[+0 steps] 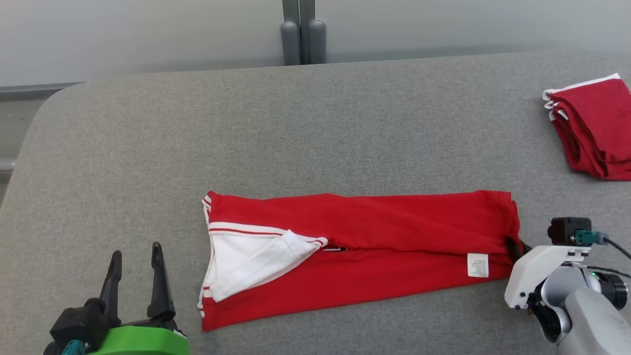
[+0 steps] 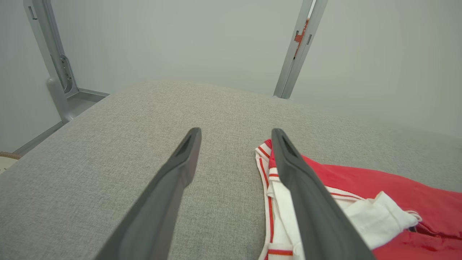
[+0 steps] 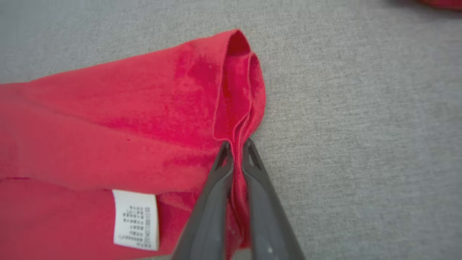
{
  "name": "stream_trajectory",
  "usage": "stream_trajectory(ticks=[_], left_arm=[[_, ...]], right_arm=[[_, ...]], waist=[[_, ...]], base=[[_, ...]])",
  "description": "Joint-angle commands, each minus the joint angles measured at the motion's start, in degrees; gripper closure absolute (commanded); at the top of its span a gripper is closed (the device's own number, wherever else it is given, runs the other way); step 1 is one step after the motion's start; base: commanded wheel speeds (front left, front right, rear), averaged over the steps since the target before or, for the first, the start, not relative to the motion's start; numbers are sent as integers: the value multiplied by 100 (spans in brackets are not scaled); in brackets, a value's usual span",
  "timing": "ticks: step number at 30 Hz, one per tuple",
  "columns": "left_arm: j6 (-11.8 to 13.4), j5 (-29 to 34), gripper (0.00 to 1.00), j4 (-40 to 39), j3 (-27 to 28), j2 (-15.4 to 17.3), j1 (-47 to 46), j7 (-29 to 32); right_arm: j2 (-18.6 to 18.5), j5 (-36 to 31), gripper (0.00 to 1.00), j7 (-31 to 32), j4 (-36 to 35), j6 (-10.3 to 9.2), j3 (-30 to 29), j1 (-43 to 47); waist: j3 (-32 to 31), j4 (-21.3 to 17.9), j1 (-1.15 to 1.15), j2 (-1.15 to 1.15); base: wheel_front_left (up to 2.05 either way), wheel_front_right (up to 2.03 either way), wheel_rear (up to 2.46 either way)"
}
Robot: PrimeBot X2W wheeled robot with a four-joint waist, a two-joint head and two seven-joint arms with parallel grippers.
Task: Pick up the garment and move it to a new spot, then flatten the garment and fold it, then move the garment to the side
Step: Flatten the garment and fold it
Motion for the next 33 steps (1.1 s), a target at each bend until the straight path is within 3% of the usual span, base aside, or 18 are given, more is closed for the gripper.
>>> stream_trajectory(ticks=[1, 9, 12, 17, 26, 33], left_arm=[[-32, 43, 0, -18, 35, -25, -58, -18], [-33, 146, 0, -46, 108, -34, -45, -18], [-37, 151, 0, -61, 168, -35, -38, -18], [-28, 205, 0, -48, 245, -20, 70, -18], [-101, 280, 0, 38, 156, -61, 42, -18], [-134, 283, 0, 97, 111, -73, 74, -19]], right_arm=[[-163, 60, 100, -50, -24, -13, -57, -109], [-888, 191, 100, 111, -451, -13, -312, 66], [-987, 303, 100, 132, -784, -12, -424, 216], [-841, 619, 100, 341, -1678, -10, -352, 539], [-601, 962, 100, 1008, -3271, -9, 336, 1065], [-317, 1249, 100, 1221, -3841, -7, 955, 1084]], waist=[[-4, -68, 0, 0], [-4, -195, 0, 0], [-12, -226, 0, 0], [-50, -316, 0, 0], [-181, -297, 0, 0], [-257, -143, 0, 0]], base=[[0, 0, 0], [0, 0, 0], [0, 0, 0], [0, 0, 0], [0, 0, 0], [0, 0, 0]])
